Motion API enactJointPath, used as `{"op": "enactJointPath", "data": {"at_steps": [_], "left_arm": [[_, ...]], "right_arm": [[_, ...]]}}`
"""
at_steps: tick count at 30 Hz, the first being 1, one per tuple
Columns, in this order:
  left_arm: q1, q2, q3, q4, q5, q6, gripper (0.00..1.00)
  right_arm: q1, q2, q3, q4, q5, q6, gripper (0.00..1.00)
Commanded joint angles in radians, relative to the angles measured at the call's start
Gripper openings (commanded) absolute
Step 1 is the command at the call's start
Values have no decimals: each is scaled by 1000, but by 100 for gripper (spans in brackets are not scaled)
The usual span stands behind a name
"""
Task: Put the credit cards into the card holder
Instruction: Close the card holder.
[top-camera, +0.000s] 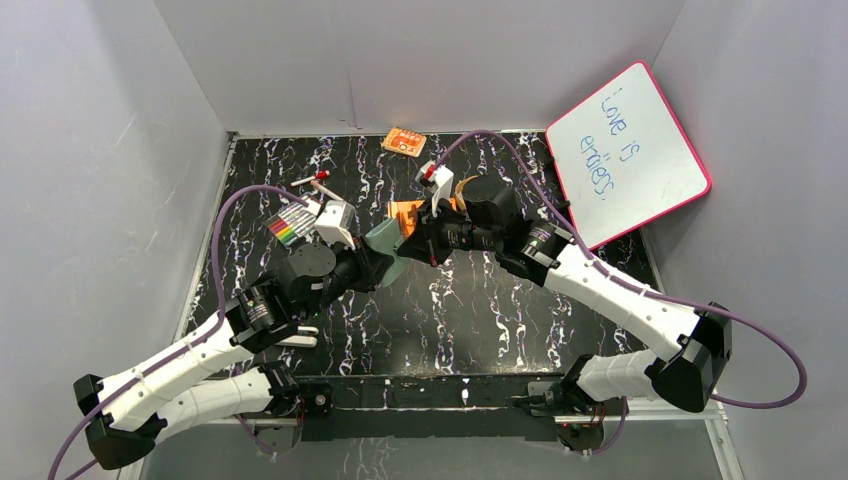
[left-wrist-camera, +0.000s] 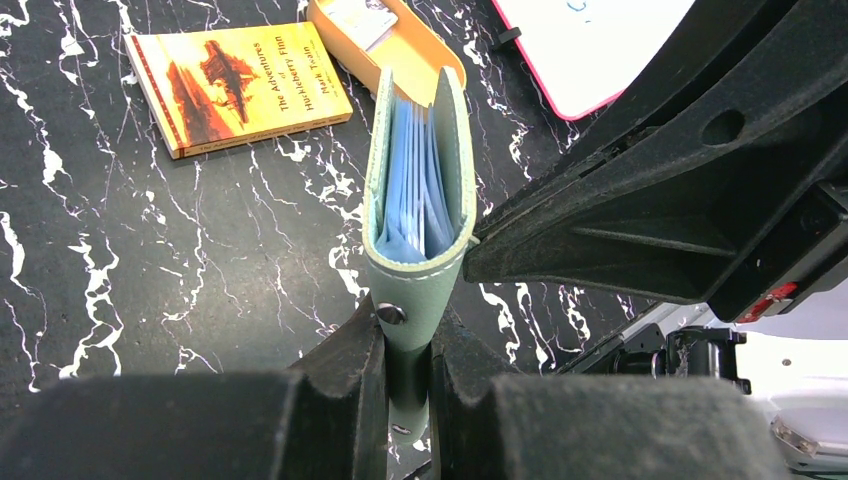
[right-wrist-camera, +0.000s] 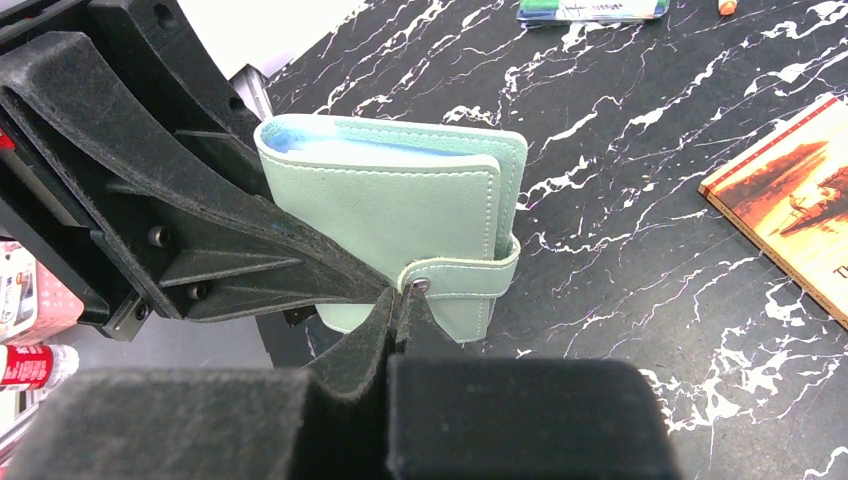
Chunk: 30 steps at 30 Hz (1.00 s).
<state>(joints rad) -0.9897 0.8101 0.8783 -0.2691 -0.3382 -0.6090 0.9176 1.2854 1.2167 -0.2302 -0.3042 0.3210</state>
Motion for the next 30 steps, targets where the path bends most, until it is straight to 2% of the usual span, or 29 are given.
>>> {"op": "enactJointPath", "data": {"at_steps": [1, 21, 30], "left_arm": [[0, -3, 41, 55, 43, 9, 0], [0, -5, 41, 98, 128, 9, 0], [-1, 10, 37, 138, 234, 12, 0]], "right_arm": [[12, 3, 46, 78, -3, 15, 0], [22, 25, 35, 115, -17, 38, 0], [23, 22, 16, 151, -4, 58, 0]]}}
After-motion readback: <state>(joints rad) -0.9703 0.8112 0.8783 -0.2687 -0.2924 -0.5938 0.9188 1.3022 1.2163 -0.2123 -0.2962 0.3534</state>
